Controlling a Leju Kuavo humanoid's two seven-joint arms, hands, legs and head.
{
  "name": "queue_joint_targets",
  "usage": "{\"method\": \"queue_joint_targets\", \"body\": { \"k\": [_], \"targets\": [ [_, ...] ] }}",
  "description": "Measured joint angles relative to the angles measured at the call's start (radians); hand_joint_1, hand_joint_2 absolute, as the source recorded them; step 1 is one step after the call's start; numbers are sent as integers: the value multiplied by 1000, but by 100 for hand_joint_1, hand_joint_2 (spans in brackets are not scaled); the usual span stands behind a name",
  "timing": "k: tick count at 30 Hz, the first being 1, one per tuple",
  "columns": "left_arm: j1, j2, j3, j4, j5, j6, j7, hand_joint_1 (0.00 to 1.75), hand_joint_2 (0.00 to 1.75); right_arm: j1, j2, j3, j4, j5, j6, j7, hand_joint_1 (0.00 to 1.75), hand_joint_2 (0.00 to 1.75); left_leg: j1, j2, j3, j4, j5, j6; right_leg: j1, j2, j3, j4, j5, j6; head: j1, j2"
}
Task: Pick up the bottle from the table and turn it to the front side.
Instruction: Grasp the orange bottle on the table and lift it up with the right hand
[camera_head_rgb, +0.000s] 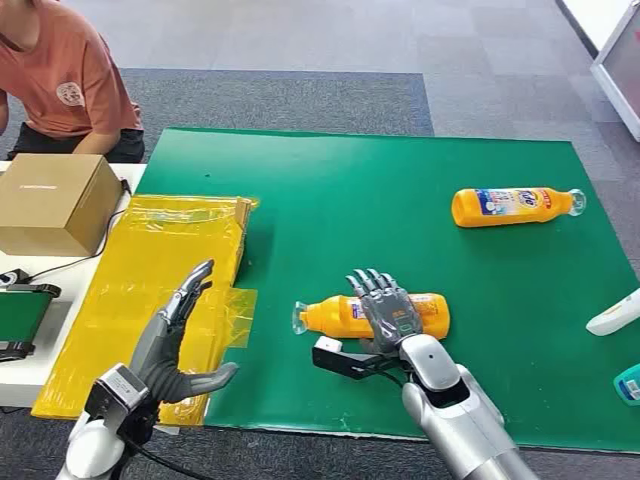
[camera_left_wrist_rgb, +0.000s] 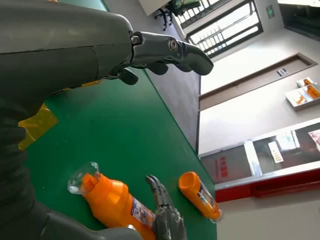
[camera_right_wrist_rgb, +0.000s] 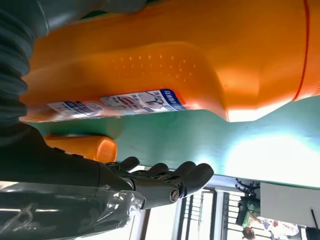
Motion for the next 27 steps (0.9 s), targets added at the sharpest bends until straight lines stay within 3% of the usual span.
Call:
{"method": "queue_joint_targets", "body": {
  "k": [6,21,25,27],
  "targets": [
    [2,6,-10,-11,0,4,0,0,175,-19,-18,1,16,34,4,51,0,175,0,0,0,0,0,0,0,0,0,0,0,0,0,0],
    [16,9,-22,-46,-9,8,8,0,175,-87,-49,-80,123,90,145,185,0,175,0,0,2,1,0,1,0,0,2,0,0,1,0,0],
    [18,9,-26,-51,-12,7,10,0,175,-93,-50,-104,140,97,149,182,175,175,0,0,2,1,1,2,0,0,3,0,2,2,0,0],
    [18,10,-26,-52,-12,5,10,0,175,-93,-50,-111,145,99,152,173,175,175,0,0,2,1,1,2,0,0,3,0,2,3,0,0]
  ]
}}
